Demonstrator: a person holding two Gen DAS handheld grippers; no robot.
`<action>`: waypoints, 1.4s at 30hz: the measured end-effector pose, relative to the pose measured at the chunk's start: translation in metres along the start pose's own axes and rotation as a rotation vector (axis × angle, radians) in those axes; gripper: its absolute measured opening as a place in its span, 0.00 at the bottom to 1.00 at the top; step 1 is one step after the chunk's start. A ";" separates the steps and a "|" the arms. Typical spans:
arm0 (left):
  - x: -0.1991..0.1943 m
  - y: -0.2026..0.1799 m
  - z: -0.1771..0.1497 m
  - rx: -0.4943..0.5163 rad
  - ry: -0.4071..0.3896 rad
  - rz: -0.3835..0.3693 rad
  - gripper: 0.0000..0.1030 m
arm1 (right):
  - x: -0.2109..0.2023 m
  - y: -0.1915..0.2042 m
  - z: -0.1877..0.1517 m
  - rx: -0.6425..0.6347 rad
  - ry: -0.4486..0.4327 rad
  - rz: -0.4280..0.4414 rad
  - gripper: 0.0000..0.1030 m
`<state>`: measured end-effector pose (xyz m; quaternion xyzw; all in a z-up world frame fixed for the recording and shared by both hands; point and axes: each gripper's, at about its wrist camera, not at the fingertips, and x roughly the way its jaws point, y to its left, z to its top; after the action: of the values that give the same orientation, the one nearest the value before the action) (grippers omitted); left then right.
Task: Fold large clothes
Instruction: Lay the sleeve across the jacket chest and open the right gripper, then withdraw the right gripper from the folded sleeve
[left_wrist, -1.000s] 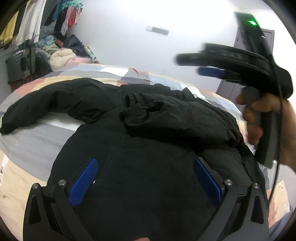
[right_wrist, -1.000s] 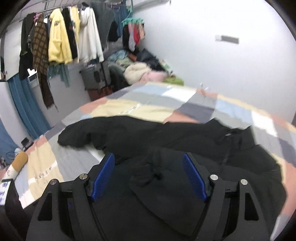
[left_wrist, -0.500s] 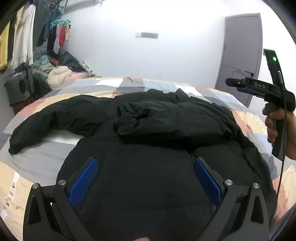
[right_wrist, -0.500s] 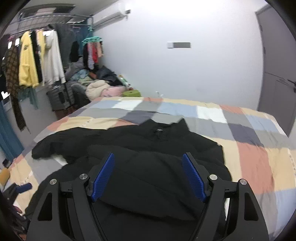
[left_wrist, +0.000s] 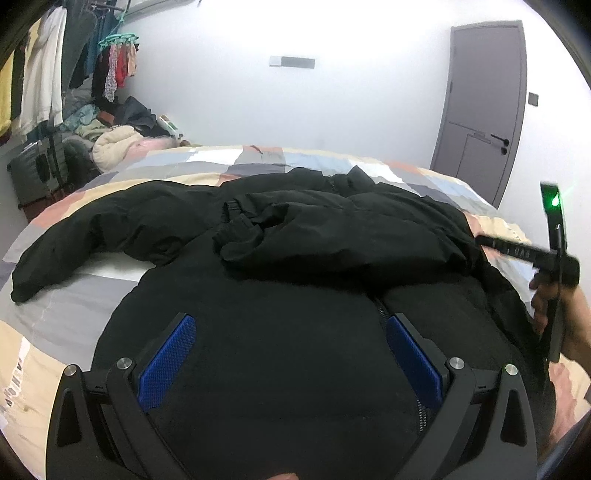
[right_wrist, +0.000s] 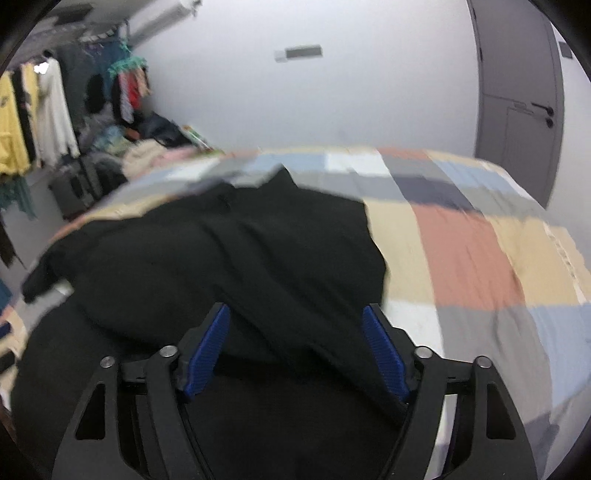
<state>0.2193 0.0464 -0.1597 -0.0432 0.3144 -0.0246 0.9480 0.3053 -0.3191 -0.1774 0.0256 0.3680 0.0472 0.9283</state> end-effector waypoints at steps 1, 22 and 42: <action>0.002 0.001 0.000 -0.009 0.002 -0.007 1.00 | 0.002 -0.004 -0.003 0.007 0.012 0.002 0.65; 0.015 -0.002 -0.002 -0.002 0.024 0.008 1.00 | 0.025 -0.016 -0.008 0.046 0.003 -0.115 0.15; -0.032 -0.004 -0.001 -0.011 -0.058 -0.014 1.00 | -0.081 0.047 -0.016 0.017 -0.098 -0.010 0.31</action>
<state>0.1929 0.0449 -0.1416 -0.0513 0.2868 -0.0285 0.9562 0.2324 -0.2803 -0.1303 0.0341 0.3225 0.0381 0.9452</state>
